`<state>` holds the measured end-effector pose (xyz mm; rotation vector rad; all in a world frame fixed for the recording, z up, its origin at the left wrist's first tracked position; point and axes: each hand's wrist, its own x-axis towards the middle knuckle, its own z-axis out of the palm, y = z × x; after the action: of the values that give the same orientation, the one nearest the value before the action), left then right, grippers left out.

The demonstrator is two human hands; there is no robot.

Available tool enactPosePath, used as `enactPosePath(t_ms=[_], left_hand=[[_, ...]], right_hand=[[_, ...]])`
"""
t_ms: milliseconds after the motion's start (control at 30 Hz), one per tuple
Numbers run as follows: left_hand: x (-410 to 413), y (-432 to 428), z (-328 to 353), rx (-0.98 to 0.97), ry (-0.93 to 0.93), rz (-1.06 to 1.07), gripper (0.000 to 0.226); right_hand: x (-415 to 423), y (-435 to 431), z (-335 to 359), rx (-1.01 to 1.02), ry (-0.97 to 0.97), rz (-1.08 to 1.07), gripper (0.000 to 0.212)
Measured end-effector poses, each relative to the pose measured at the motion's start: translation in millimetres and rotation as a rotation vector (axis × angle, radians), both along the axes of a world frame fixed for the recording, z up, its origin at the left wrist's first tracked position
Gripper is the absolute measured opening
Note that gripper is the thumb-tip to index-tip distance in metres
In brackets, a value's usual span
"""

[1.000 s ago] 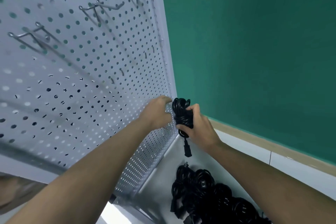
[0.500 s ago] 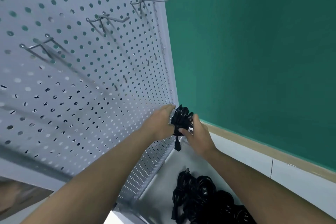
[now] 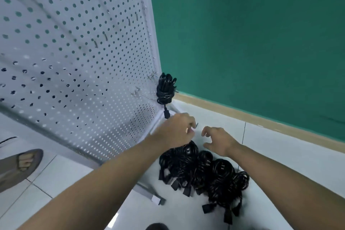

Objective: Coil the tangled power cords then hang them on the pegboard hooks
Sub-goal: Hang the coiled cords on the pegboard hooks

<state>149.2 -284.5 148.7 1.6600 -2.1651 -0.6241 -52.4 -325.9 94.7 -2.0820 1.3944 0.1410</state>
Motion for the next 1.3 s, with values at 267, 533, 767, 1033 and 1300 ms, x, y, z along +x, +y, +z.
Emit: enactPosePath(t_ms=[267,533,767,1033,1300], left_hand=[[-8.4,25.9,-116.7,0.57,0.011,0.347,0.079],[-0.1,26.1,-130.9,0.589,0.284,0.339,0.088],[17.4,48.2,-99.4,0.459,0.443,0.346,0.068],[36.4,50.9,9.1,0.307,0.479,0.341,0.065],[78.9,53.0,97.0,-0.041,0.076,0.331,0.045]], right_hand=[[-13.3,59.3,-36.9,0.103,-0.051,-0.144,0.044],[-8.9,69.9,-54.0,0.144,-0.143,-0.267,0.067],[18.9,77.4,-40.8,0.249,-0.302,-0.325,0.12],[57.5,82.3,3.8,-0.011,-0.649,-0.404,0.067],[88.0,61.2,42.1,-0.076,-0.811,-0.329,0.068]])
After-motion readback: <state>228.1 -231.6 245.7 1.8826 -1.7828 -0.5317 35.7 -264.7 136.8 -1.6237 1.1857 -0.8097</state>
